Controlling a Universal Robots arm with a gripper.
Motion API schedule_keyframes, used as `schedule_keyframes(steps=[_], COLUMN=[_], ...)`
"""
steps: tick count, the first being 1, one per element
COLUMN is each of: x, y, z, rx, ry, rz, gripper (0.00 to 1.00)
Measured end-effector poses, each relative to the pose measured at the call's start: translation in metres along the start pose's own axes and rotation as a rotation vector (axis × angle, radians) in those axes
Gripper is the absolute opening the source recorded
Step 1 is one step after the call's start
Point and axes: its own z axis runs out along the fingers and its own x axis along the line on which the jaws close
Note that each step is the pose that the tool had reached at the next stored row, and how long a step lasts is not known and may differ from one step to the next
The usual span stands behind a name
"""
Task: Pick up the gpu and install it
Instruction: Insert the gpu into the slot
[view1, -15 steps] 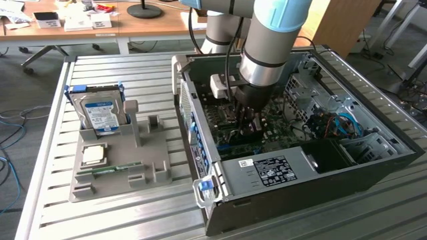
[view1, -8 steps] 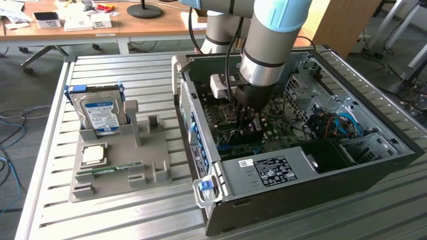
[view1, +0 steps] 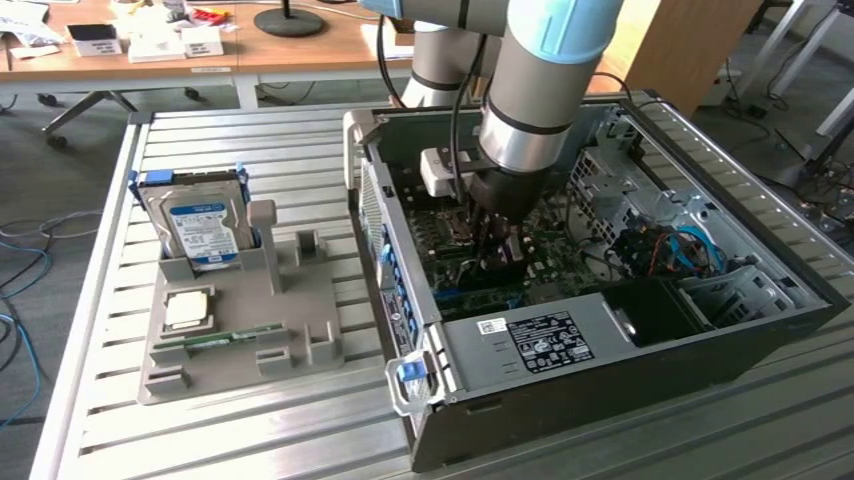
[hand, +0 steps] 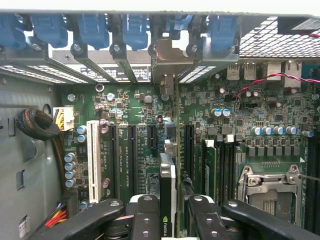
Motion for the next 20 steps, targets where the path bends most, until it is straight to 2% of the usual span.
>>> schedule_keyframes(steps=[4, 8, 20], x=[-0.0003, -0.0007, -0.0009], y=[0.0, 0.0, 0.001], z=[-0.0002, -0.0002, -0.0002], rx=[0.0002, 0.0002, 0.0016], ry=[0.0069, 0.0107, 0.0111], rz=[0.0, 0.0, 0.0], gripper=[0.26, 0.26, 0.26])
